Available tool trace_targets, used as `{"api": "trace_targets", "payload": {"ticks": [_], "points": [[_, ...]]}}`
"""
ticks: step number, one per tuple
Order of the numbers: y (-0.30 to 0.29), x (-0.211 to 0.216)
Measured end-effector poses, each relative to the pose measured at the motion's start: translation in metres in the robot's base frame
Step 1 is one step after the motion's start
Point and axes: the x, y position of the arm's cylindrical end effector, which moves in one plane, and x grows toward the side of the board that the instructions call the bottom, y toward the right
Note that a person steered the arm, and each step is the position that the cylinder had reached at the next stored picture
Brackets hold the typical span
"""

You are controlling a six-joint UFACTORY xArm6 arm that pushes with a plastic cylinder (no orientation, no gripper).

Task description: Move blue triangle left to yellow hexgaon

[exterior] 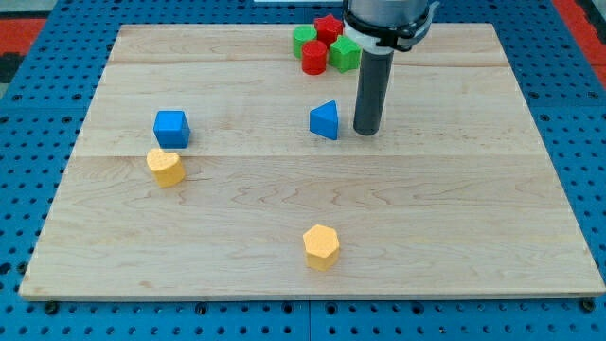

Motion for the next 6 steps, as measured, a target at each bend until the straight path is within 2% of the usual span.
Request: {"api": "trace_targets", "payload": {"ticks": [2,3,6], "points": [[-0.035,-0.032],[-0.067,-0.016],[-0.115,0.097]]}}
